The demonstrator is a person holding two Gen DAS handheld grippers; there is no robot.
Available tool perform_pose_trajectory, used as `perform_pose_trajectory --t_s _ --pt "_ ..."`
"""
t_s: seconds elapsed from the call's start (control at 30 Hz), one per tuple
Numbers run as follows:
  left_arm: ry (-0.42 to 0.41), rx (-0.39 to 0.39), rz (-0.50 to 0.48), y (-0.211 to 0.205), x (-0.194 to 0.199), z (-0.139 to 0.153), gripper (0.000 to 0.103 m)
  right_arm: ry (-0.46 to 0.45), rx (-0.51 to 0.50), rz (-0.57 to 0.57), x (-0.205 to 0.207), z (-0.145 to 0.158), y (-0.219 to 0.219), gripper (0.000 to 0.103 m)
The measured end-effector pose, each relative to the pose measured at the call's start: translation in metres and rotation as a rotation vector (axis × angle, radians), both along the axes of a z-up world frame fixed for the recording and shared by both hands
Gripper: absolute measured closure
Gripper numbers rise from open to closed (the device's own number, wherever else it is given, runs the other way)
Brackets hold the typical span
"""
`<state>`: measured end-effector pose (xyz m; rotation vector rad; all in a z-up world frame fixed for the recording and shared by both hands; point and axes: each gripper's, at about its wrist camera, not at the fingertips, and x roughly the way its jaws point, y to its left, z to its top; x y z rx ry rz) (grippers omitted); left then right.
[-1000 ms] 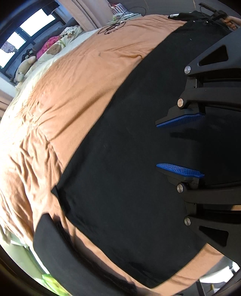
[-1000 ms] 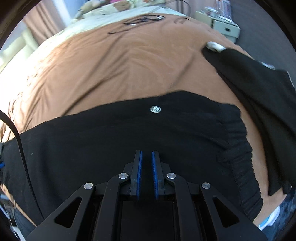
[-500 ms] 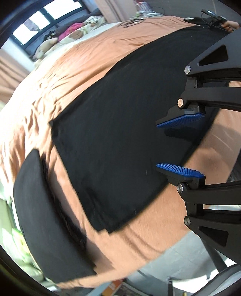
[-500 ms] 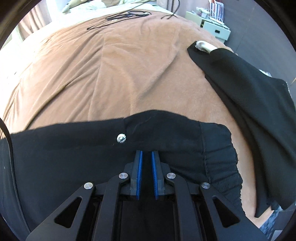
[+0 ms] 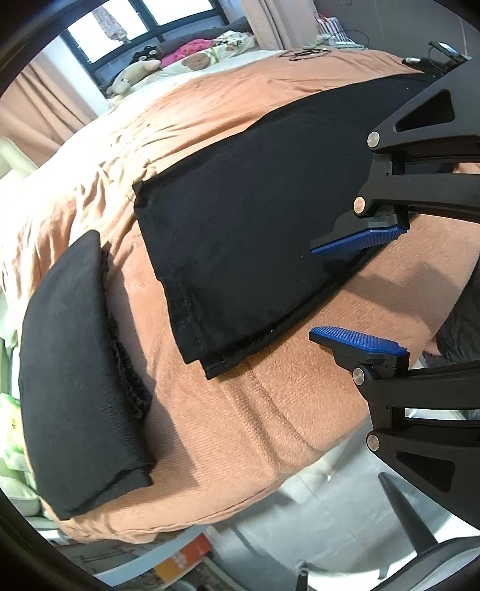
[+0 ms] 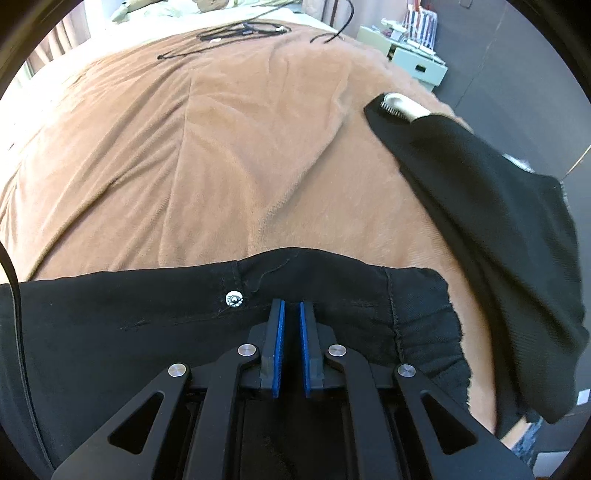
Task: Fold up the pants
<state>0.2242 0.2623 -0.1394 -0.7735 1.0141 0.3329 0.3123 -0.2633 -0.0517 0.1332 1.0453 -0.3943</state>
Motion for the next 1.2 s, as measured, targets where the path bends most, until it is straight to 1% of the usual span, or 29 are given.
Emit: perform_pose_trajectory --t_s 0.1,0.23,0.43,0.53,0.63,0.7,0.8,0.93,1.03,1.2 --pt "-0.009 -0.021 0.007 0.004 0.005 -0.007 0.06 -0.019 0.026 0.019 -0.008 0.009 0.007 0.099" --pt "-0.04 -0.034 0.02 0.012 0.012 -0.012 0.06 -0.048 0.053 0.04 -0.022 0.022 0.015 0.099" --pt "-0.083 -0.031 0.026 0.022 0.02 -0.017 0.06 -0.085 0.066 0.074 -0.04 0.041 0.036 0.099" --pt "-0.129 -0.05 0.039 0.029 0.022 -0.02 0.061 -0.102 0.075 0.093 -0.051 0.05 0.051 0.099" --pt "-0.184 -0.09 0.06 0.037 0.021 -0.023 0.062 -0.119 0.105 0.125 -0.06 0.057 0.068 0.099" --pt "-0.229 -0.132 0.075 0.042 0.017 -0.026 0.062 -0.128 0.122 0.144 -0.066 0.06 0.081 0.099" --pt "-0.286 -0.189 0.098 0.046 0.007 -0.03 0.062 -0.144 0.152 0.167 -0.076 0.061 0.098 0.099" --pt "-0.341 -0.224 0.095 0.046 -0.001 -0.031 0.062 -0.16 0.19 0.212 -0.089 0.058 0.124 0.098" --pt "-0.341 -0.208 0.082 0.044 0.002 -0.029 0.062 -0.17 0.219 0.256 -0.095 0.054 0.14 0.096" --pt "-0.35 -0.23 0.08 0.047 0.008 -0.031 0.063 -0.181 0.251 0.311 -0.101 0.04 0.166 0.096"
